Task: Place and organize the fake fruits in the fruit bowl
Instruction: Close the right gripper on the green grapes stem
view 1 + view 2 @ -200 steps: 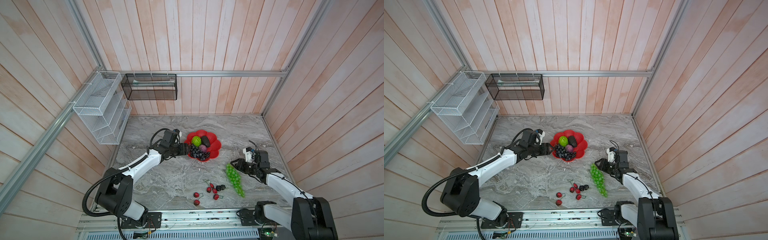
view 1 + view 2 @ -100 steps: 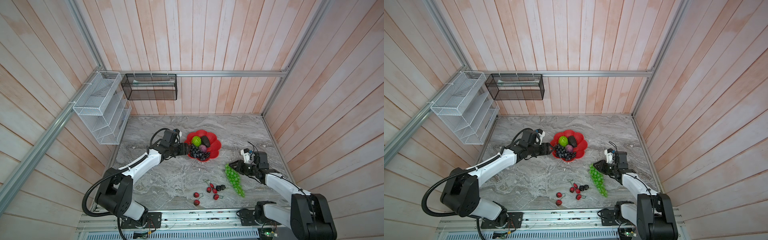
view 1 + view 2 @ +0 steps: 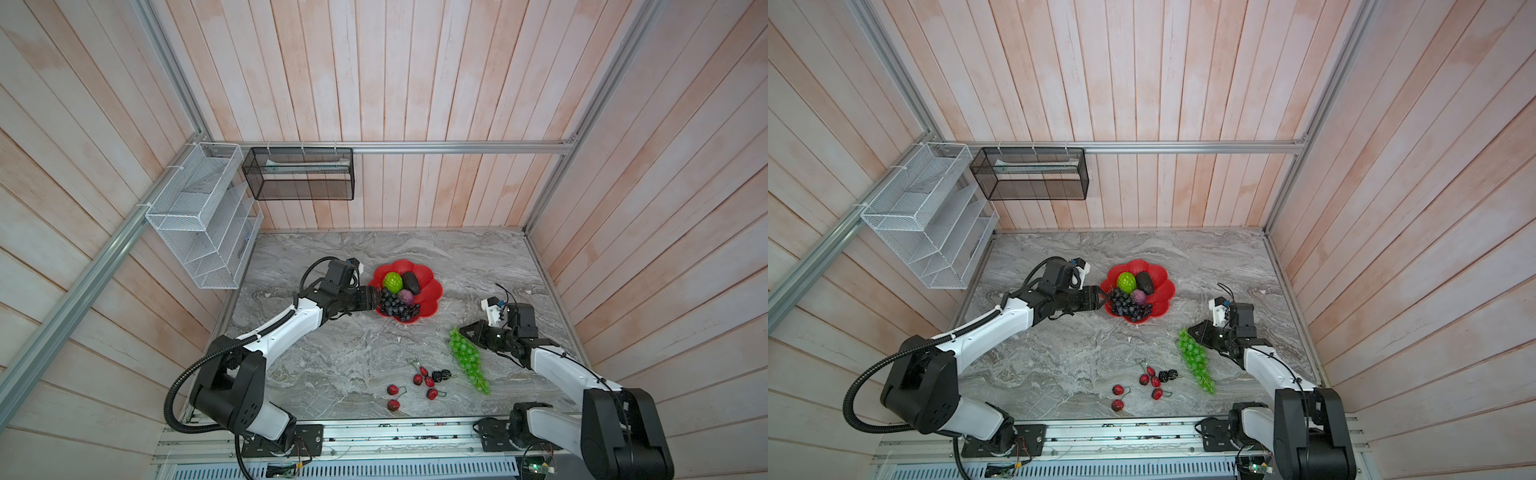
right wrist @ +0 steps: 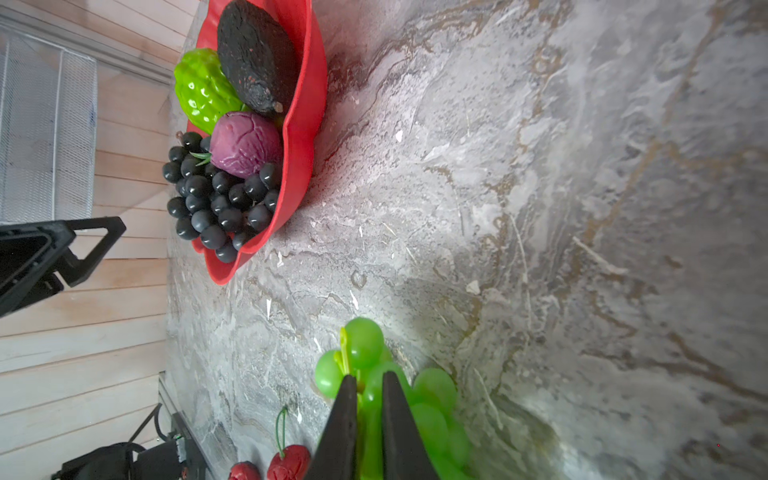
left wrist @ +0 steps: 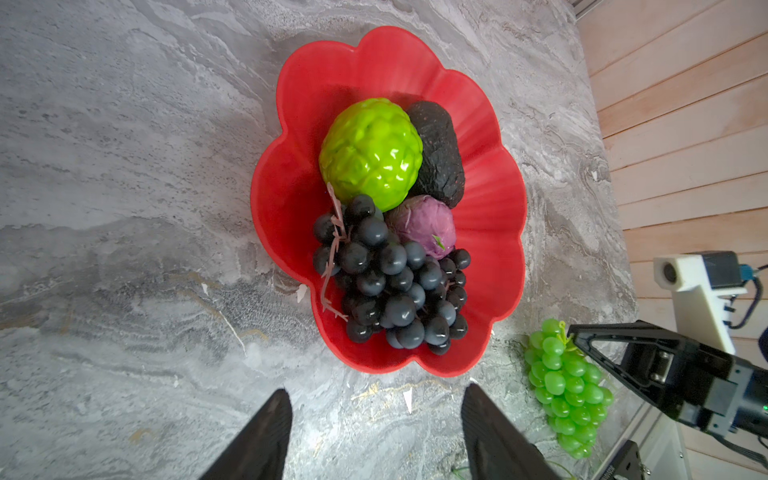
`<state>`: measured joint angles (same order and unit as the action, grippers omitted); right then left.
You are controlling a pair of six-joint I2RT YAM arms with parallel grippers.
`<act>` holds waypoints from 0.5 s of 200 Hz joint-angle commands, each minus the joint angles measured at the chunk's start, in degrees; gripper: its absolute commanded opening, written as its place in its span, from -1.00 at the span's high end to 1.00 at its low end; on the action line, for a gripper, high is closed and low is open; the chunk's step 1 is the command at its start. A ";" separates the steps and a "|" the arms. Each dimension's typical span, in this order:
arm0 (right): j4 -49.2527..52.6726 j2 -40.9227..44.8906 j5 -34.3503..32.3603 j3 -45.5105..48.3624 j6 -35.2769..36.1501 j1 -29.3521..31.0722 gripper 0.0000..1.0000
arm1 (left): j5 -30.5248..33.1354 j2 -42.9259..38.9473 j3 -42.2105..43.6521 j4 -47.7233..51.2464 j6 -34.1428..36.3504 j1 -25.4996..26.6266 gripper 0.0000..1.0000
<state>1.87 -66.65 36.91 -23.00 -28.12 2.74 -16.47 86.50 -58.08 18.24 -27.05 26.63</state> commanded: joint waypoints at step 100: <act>10.05 9.83 -2.44 -6.34 4.53 0.03 1.00 | -1.08 0.12 -1.33 -0.08 -0.53 0.17 -0.34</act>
<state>8.25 -59.18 34.65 -25.69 -25.21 2.74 -16.78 86.52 -58.08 18.24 -27.27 26.65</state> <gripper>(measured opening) 0.049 0.671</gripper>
